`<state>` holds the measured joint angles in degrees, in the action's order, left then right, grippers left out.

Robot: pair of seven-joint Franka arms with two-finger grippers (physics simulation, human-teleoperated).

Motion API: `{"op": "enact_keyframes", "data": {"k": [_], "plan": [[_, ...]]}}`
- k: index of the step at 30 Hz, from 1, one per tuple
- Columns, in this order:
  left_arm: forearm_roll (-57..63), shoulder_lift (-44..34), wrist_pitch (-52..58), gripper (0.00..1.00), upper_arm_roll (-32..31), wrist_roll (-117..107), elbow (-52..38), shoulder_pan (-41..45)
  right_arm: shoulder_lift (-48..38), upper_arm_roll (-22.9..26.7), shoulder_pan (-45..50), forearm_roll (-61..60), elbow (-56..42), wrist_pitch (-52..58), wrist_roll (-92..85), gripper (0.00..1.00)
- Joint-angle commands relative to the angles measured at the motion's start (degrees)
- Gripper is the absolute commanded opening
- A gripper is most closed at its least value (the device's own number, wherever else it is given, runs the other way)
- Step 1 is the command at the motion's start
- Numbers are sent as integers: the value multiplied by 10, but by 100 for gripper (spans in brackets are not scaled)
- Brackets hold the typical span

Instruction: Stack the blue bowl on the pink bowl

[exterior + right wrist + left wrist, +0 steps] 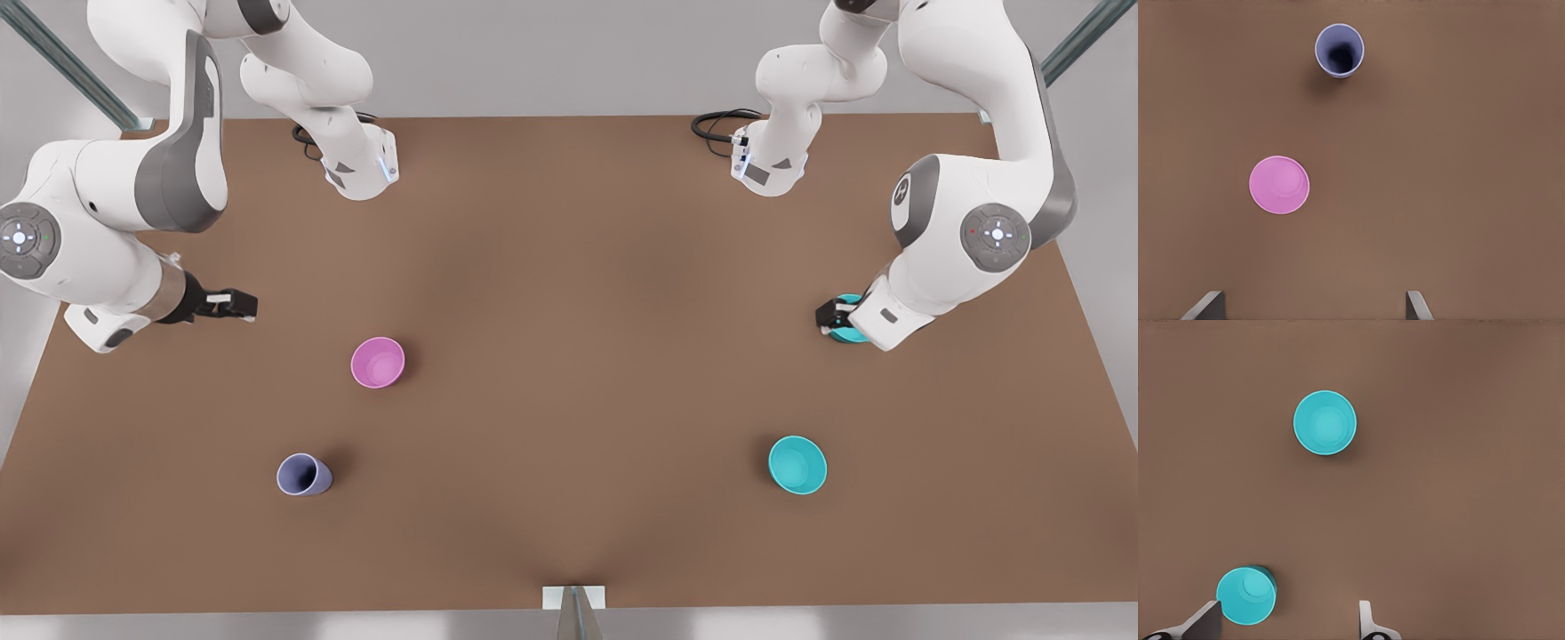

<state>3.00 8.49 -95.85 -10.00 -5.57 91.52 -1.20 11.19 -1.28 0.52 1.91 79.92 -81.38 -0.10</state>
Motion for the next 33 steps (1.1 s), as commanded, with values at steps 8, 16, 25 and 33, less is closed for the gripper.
{"op": "enact_keyframes", "data": {"k": [8, 16, 25, 33], "plan": [[-34, 11, -19, 100, 1, -19, 0, -17, 21, -5, 13, 2, 124, -130, -5, 100], [-33, 13, -12, 100, 0, -18, 1, -13, 33, -4, 33, -72, 394, -442, 76, 100], [-33, 23, -4, 100, 0, -20, 1, -17, 104, 0, 12, -130, 351, -443, 68, 100], [-30, 22, 2, 100, 0, -19, 0, -16, 155, 0, 12, -162, 350, -443, 67, 100]]}}
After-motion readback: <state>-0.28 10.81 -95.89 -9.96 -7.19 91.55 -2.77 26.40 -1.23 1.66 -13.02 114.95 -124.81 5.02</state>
